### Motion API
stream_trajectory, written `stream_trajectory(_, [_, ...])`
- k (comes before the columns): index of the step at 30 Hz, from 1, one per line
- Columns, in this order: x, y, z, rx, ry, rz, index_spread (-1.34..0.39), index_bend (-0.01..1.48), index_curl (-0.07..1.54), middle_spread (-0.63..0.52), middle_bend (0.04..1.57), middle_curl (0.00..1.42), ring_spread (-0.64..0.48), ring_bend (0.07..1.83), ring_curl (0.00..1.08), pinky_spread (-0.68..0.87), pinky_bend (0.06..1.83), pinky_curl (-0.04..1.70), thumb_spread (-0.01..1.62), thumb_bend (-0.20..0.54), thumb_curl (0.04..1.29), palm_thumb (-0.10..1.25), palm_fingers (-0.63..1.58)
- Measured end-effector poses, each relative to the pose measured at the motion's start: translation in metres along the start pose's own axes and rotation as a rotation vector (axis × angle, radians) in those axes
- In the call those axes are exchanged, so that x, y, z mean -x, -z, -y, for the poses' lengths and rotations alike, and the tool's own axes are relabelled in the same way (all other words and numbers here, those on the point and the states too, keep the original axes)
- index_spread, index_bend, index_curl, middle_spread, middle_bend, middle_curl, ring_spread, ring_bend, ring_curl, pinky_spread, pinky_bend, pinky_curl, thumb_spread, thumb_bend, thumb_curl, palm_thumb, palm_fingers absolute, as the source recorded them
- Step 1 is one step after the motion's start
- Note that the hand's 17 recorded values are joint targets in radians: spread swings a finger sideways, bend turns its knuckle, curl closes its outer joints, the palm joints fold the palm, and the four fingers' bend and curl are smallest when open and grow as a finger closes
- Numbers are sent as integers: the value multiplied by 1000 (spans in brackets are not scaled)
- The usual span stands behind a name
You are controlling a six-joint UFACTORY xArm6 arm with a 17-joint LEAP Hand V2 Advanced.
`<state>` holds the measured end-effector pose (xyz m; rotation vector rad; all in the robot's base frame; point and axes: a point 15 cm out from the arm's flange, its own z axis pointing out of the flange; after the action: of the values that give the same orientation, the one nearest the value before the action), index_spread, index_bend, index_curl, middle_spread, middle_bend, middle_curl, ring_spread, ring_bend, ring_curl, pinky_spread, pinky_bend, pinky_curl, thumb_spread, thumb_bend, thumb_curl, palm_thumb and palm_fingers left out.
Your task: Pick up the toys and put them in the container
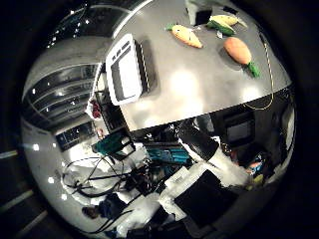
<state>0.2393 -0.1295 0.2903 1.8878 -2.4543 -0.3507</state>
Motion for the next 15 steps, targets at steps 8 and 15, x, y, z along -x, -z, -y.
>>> stream_trajectory(8, [-5, 5, 1, -27, 14, -7, -342, 140, 301, 85, 188, 313, 207, 246, 191, 433, 298, 340, 1137, -19, 291, 721, 102])
stream_trajectory(15, [-8, 11, 15, -74, 27, -23, -332, 157, 284, 89, 194, 314, 206, 257, 217, 421, 330, 341, 1133, -21, 296, 712, 86])
